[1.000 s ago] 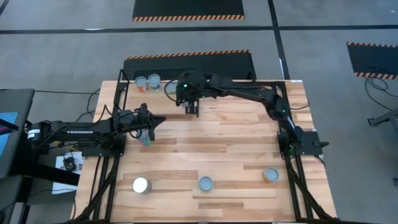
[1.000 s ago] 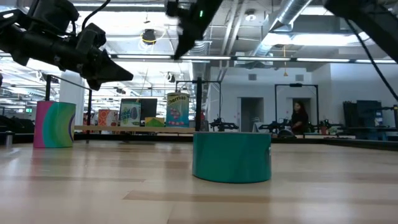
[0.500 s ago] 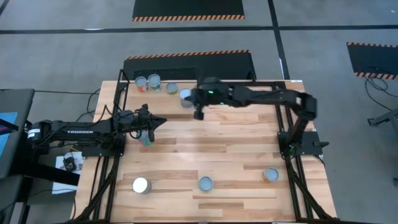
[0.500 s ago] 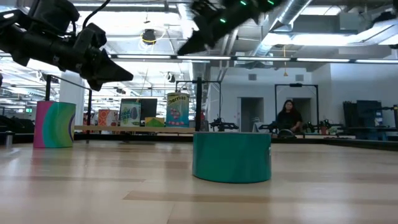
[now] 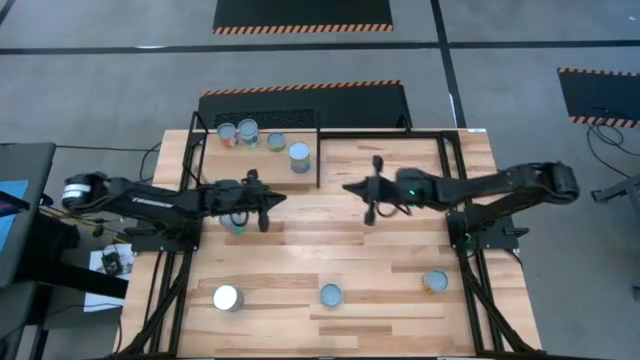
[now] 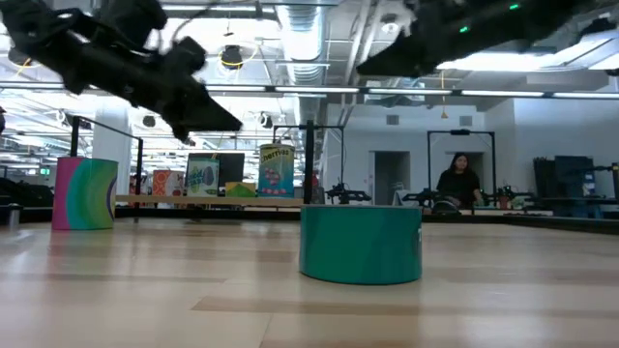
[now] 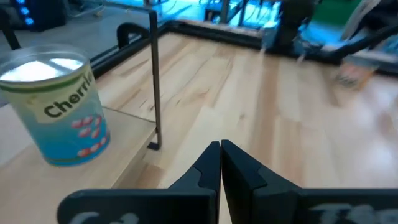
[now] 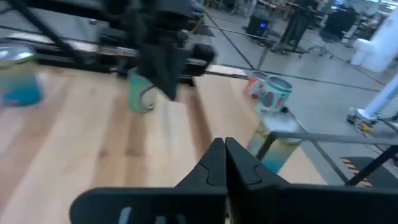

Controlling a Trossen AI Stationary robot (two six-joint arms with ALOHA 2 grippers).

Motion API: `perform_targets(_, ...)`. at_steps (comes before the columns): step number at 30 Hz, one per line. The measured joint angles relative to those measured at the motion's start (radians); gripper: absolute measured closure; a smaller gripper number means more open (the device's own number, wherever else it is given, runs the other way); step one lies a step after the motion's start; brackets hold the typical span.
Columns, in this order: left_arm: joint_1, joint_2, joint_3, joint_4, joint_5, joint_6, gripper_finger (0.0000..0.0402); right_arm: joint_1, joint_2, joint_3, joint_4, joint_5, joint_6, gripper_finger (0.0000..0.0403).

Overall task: Pick and place cans onto a shelf
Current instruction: Put the top canned cherries on the shelf

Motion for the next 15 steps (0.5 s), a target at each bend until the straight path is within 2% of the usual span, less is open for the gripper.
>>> perform_targets(3, -0.003, 0.125, 0.06, 0.003, -0.056, 0.009, 0.04, 0.055, -0.068, -0.061, 0.004, 0.042, 0.013, 0.0396)
perform_targets(7, 0.033, 0.278, 0.141, 0.015, -0.057, 0.018, 0.04, 0.111, -0.12, -0.124, 0.019, 0.091, 0.028, 0.0397)
perform_targets(15, 0.145, 0.458, 0.258, 0.011, -0.056, 0.081, 0.04, 0.171, -0.161, -0.196, 0.026, 0.18, 0.045, 0.0394)
